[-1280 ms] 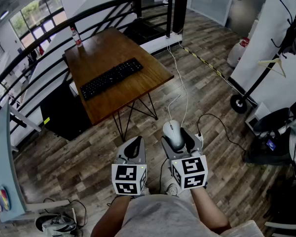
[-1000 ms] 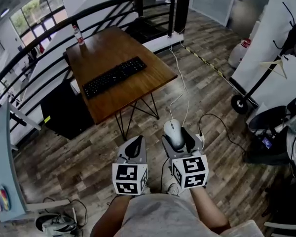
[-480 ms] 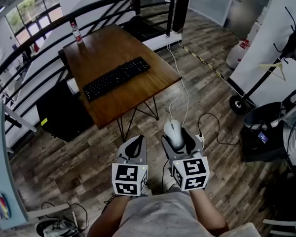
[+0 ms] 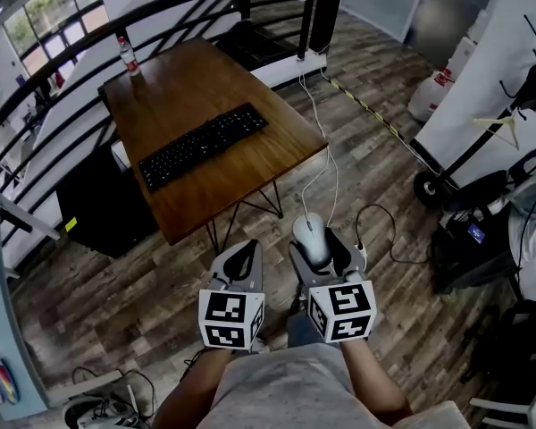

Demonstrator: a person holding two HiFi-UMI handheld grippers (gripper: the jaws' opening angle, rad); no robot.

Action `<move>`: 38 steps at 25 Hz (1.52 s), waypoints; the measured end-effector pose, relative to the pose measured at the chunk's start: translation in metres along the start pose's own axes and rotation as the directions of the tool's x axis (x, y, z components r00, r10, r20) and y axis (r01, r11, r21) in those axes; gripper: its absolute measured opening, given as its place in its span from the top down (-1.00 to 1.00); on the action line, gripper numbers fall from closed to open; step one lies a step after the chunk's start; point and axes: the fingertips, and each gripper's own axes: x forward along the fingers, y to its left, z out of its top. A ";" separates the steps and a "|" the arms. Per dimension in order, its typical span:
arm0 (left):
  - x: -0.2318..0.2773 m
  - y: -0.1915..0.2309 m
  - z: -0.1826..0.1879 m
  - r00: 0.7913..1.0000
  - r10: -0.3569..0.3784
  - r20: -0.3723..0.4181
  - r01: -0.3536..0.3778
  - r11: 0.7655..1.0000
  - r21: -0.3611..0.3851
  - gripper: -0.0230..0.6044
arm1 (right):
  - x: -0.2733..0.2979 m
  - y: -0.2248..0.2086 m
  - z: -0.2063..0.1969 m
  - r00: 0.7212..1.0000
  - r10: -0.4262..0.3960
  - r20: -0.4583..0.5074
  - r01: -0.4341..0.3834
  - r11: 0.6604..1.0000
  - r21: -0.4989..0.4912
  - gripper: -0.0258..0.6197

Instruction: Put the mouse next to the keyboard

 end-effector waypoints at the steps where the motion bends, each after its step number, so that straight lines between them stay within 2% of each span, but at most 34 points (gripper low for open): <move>1: 0.008 0.001 0.002 1.000 0.004 -0.003 -0.004 1.000 0.000 0.96 | 0.007 -0.006 0.001 1.000 0.005 -0.001 -0.005 1.000 0.000 -0.01; 14: 0.147 -0.013 0.058 0.995 0.090 -0.038 -0.091 0.996 -0.006 0.96 | 0.093 -0.117 0.042 0.990 0.138 -0.020 -0.138 0.990 -0.016 -0.01; 21: 0.196 -0.016 0.082 0.986 0.163 -0.038 -0.164 0.986 -0.031 0.95 | 0.127 -0.165 0.061 0.977 0.210 -0.025 -0.211 0.977 -0.023 -0.01; 28: 0.207 -0.008 0.090 0.968 0.247 -0.034 -0.249 0.966 -0.064 0.95 | 0.148 -0.181 0.072 0.961 0.274 -0.037 -0.276 0.960 -0.047 -0.01; 38: 0.202 0.039 0.085 0.939 0.342 -0.037 -0.344 0.931 -0.120 0.95 | 0.196 -0.160 0.076 0.937 0.344 -0.067 -0.348 0.935 -0.068 -0.01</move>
